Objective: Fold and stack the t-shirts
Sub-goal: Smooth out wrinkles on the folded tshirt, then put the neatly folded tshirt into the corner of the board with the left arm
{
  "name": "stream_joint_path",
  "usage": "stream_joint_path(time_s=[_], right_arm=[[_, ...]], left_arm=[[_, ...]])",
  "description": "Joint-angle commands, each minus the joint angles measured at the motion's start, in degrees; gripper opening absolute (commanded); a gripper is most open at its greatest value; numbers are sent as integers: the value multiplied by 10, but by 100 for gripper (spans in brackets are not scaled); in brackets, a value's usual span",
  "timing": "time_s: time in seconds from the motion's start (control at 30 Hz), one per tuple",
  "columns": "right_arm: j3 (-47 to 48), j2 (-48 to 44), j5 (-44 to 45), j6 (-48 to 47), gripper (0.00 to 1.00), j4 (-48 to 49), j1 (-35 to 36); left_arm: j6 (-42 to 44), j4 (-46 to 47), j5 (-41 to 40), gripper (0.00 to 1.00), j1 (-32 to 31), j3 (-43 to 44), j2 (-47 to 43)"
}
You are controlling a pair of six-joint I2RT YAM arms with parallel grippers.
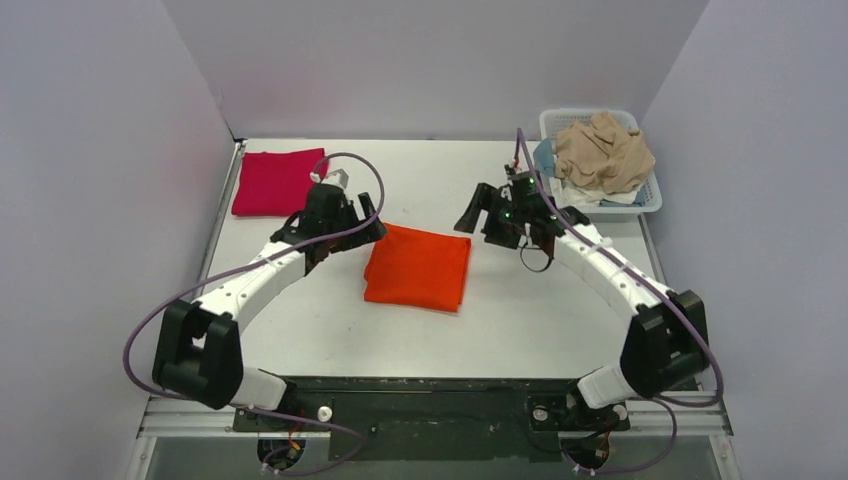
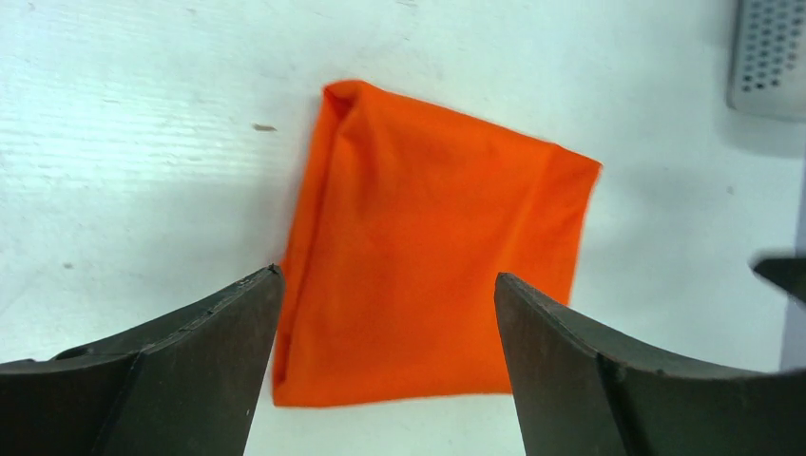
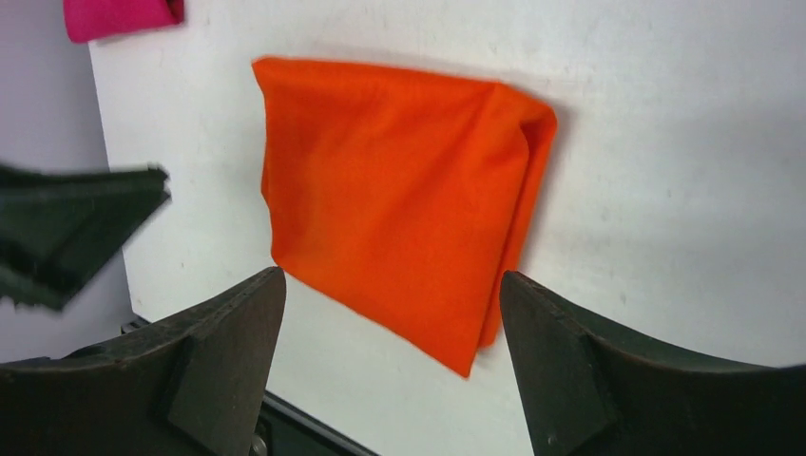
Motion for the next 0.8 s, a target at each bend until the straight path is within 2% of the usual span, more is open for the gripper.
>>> stream_joint_path(time_s=[0.0,0.27,0.33,0.47,0.53,0.67,0.77], right_arm=[[-129,-106,45,20,79,8,2],[-274,-283,82,48,82,-14,-63],[-291,-318,105,47,82,-28,-73],[-303,-372,160,36,83,-73,-82],[-305,-390,180,30,83,-88,-86],[-309,-405,212,20,83,-112,-93],[-310,-406,222,11,84,-118,-99]], left_arm=[[62,-15,32,92,32,47,93],[94,-13,63,92,34,105,231],[93,-23,71,88,34,113,256],[87,-24,74,72,28,101,282],[79,-25,72,60,17,93,290],[58,-26,53,57,-11,87,301],[48,-45,8,57,-32,96,317]])
